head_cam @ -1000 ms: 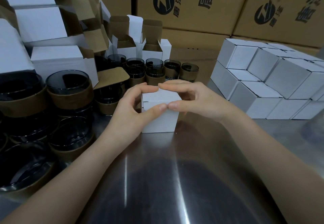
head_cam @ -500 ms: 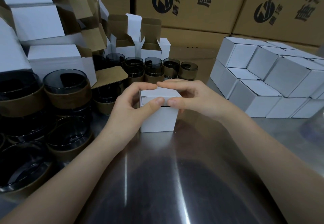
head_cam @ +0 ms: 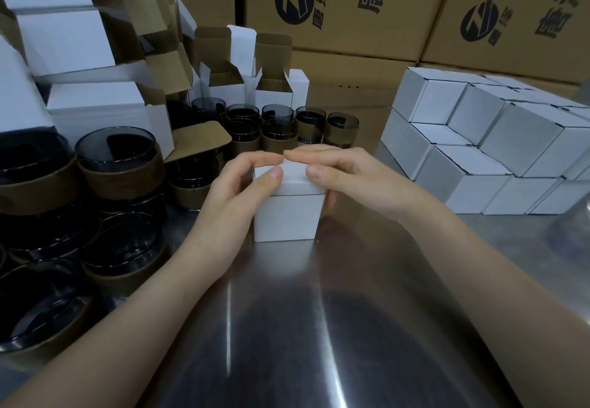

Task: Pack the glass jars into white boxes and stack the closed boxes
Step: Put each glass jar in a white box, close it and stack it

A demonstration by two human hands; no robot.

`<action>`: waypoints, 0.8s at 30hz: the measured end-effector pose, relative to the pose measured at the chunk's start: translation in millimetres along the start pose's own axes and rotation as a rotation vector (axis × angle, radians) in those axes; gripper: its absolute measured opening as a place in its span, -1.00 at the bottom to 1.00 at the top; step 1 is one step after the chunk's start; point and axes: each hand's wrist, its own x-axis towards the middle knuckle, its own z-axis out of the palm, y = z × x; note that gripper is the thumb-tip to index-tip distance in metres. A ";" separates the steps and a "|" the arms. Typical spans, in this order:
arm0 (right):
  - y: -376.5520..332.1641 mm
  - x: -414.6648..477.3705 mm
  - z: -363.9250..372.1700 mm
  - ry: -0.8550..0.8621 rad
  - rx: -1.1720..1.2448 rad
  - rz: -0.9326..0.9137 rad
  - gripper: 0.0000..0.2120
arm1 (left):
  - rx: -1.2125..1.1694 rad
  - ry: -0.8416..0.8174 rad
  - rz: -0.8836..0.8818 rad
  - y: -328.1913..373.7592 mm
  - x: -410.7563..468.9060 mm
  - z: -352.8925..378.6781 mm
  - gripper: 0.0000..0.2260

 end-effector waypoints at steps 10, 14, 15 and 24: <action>2.7 2.8 1.3 -0.019 0.060 0.057 -0.63 | 0.038 0.005 -0.027 -3.6 2.1 0.1 -0.82; 1.9 3.0 2.1 -0.043 0.081 0.080 -0.62 | 0.039 -0.010 -0.046 -2.6 2.1 0.4 -0.69; 1.2 3.3 2.3 -0.051 0.091 0.083 -0.62 | 0.035 -0.010 -0.048 -2.4 2.2 0.5 -0.68; -3.9 4.4 2.3 -0.079 0.069 0.120 -0.58 | 0.022 -0.036 -0.051 -0.5 3.5 3.0 -0.66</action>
